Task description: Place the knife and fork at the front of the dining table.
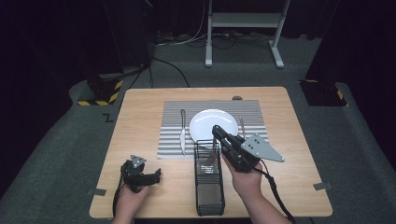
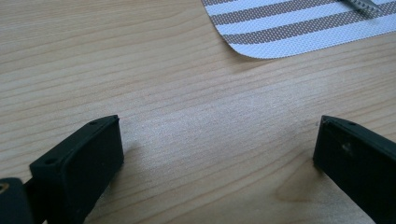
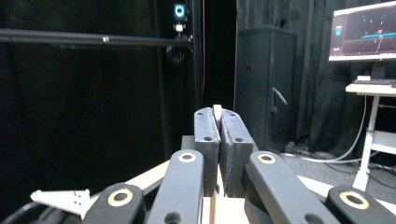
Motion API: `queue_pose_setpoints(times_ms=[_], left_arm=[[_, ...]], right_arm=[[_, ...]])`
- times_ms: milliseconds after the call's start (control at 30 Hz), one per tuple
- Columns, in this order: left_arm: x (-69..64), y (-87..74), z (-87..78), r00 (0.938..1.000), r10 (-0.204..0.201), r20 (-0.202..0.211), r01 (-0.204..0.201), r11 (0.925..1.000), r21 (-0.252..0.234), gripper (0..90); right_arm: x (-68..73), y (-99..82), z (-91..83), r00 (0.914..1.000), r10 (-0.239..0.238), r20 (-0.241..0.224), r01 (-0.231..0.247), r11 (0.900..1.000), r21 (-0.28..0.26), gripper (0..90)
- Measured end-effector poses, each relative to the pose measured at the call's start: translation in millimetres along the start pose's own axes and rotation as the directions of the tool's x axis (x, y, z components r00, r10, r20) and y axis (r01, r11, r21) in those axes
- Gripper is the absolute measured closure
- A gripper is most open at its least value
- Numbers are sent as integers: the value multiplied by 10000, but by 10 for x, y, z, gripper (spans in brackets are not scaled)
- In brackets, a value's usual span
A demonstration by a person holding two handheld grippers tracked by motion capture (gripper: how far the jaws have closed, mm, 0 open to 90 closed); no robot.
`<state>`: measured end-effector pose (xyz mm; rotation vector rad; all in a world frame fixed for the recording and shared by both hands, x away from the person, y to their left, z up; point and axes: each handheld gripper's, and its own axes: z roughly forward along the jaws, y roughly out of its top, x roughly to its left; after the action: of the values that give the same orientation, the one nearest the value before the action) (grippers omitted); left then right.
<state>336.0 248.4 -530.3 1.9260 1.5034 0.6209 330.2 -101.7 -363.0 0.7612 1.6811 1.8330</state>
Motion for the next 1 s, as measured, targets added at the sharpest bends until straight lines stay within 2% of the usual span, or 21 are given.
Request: queue_pose_setpoints(times_ms=[333,600,900,1000], left_arm=[[0,0,1,10000,8,5,-8,10000,-9,17],[1,0,1,10000,13,2,-13,10000,-11,17],[0,0,1,10000,10,4,-10,10000,-9,17],[0,0,1,10000,9,3,-9,10000,-10,17]], right_arm=[[3,270,-192,9999,-90,92,99,9951,-981,868],[-41,464,-305,9991,-262,334,306,9895,-1411,868],[-265,497,-473,9927,-541,1077,682,9889,-1319,868],[-395,444,-540,9899,-400,1361,557,9919,-1137,868]])
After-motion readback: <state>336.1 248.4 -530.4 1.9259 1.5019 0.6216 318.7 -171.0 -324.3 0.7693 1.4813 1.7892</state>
